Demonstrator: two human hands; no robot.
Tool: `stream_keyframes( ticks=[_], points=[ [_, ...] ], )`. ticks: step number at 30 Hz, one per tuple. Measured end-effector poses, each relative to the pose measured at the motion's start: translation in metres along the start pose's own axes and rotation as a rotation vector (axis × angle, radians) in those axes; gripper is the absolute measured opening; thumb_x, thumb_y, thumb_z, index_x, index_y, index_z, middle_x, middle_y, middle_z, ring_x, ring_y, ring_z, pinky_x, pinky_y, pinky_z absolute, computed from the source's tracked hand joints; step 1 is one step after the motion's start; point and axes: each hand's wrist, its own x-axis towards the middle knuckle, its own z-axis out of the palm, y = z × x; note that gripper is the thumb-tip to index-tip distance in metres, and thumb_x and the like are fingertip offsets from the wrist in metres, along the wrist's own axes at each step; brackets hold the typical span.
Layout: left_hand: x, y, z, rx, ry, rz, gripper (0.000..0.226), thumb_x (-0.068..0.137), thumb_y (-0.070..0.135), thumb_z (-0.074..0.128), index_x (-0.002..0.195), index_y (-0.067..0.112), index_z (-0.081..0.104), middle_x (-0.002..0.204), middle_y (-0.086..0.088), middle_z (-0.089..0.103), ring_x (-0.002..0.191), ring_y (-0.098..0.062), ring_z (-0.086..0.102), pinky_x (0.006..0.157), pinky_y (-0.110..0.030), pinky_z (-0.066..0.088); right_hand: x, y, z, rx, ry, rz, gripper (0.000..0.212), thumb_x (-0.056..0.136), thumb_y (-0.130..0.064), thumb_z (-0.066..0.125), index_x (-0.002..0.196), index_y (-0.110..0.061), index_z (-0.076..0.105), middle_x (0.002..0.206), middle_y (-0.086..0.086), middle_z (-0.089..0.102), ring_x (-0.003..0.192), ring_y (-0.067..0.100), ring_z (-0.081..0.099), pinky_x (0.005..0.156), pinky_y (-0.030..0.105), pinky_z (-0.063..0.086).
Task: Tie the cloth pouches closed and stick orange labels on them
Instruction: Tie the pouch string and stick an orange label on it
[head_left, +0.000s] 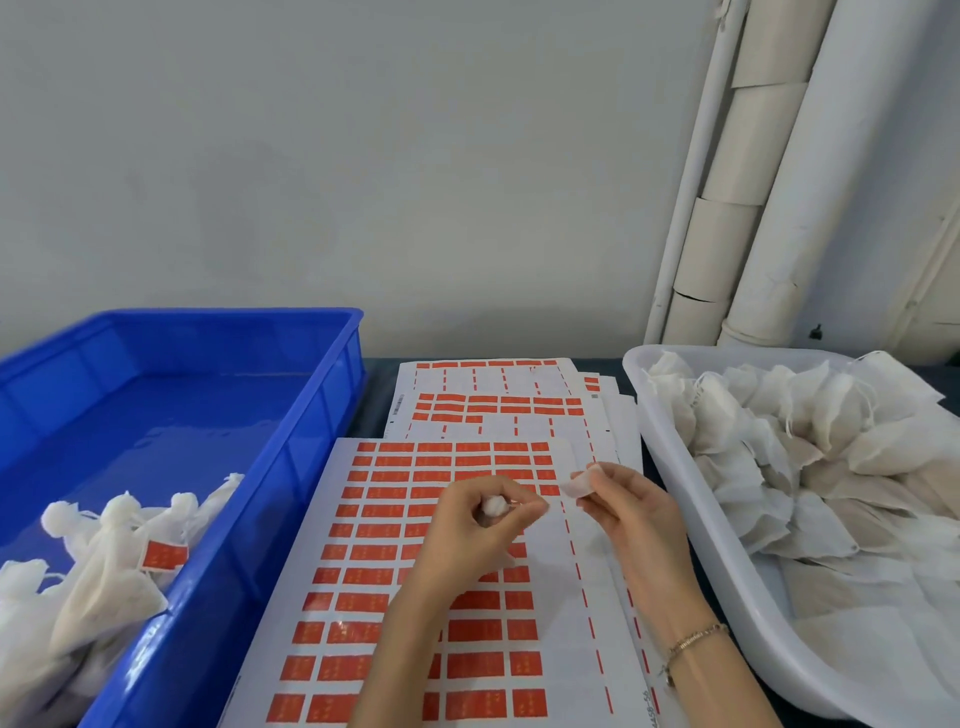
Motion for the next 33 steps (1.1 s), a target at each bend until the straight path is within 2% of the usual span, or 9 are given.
stream_keyframes(
  ticks=[3, 8, 12, 20, 30, 33],
  points=[
    [-0.0031, 0.0008, 0.0071, 0.053, -0.096, 0.048, 0.004, 0.082, 0.028, 0.073, 0.083, 0.031, 0.074, 0.078, 0.018, 0.069, 0.079, -0.008, 0.065, 0.066, -0.014, 0.051, -0.0005, 0.0030, -0.0012, -0.063, 0.016, -0.004, 0.013, 0.079, -0.016, 0.074, 0.092, -0.014, 0.075, 0.092, 0.003, 0.075, 0.089, 0.019, 0.071, 0.072, 0.024, 0.056],
    [-0.0023, 0.0001, 0.0069, 0.086, -0.070, 0.091, 0.009, 0.082, 0.028, 0.072, 0.082, 0.038, 0.071, 0.077, 0.020, 0.068, 0.077, -0.007, 0.064, 0.064, -0.013, 0.051, -0.0019, 0.0053, 0.0020, -0.133, -0.042, 0.006, 0.013, 0.074, -0.016, 0.078, 0.085, -0.023, 0.077, 0.092, -0.006, 0.075, 0.086, 0.013, 0.071, 0.065, 0.023, 0.057],
    [-0.0025, 0.0011, 0.0057, 0.098, -0.037, 0.094, 0.018, 0.082, 0.027, 0.073, 0.077, 0.044, 0.068, 0.078, 0.021, 0.068, 0.076, -0.005, 0.065, 0.063, -0.013, 0.052, -0.0028, 0.0053, 0.0027, -0.169, -0.069, -0.009, 0.019, 0.073, -0.018, 0.079, 0.091, -0.020, 0.077, 0.095, -0.005, 0.075, 0.084, 0.015, 0.071, 0.064, 0.021, 0.056],
    [-0.0020, -0.0011, 0.0042, 0.129, -0.014, 0.075, 0.018, 0.080, 0.025, 0.075, 0.077, 0.041, 0.067, 0.079, 0.019, 0.068, 0.076, -0.008, 0.065, 0.062, -0.012, 0.052, -0.0044, 0.0040, 0.0016, -0.213, -0.096, -0.018, 0.022, 0.074, -0.016, 0.078, 0.097, -0.020, 0.076, 0.098, -0.008, 0.074, 0.084, 0.013, 0.071, 0.065, 0.020, 0.056],
    [-0.0002, -0.0046, 0.0035, 0.165, 0.037, 0.051, 0.015, 0.079, 0.027, 0.076, 0.076, 0.039, 0.066, 0.080, 0.024, 0.066, 0.082, 0.000, 0.063, 0.065, -0.006, 0.049, -0.0054, 0.0027, 0.0025, -0.224, -0.096, -0.020, 0.024, 0.074, -0.017, 0.078, 0.098, -0.020, 0.075, 0.099, -0.011, 0.074, 0.083, 0.013, 0.071, 0.063, 0.019, 0.055],
    [-0.0002, -0.0033, 0.0035, 0.148, 0.018, 0.049, 0.016, 0.080, 0.026, 0.074, 0.078, 0.040, 0.067, 0.079, 0.022, 0.067, 0.078, -0.001, 0.064, 0.062, -0.007, 0.049, -0.0056, 0.0020, 0.0017, -0.211, -0.116, -0.014, 0.024, 0.074, -0.016, 0.078, 0.097, -0.021, 0.076, 0.101, -0.011, 0.073, 0.087, 0.012, 0.071, 0.064, 0.020, 0.056]
  ],
)
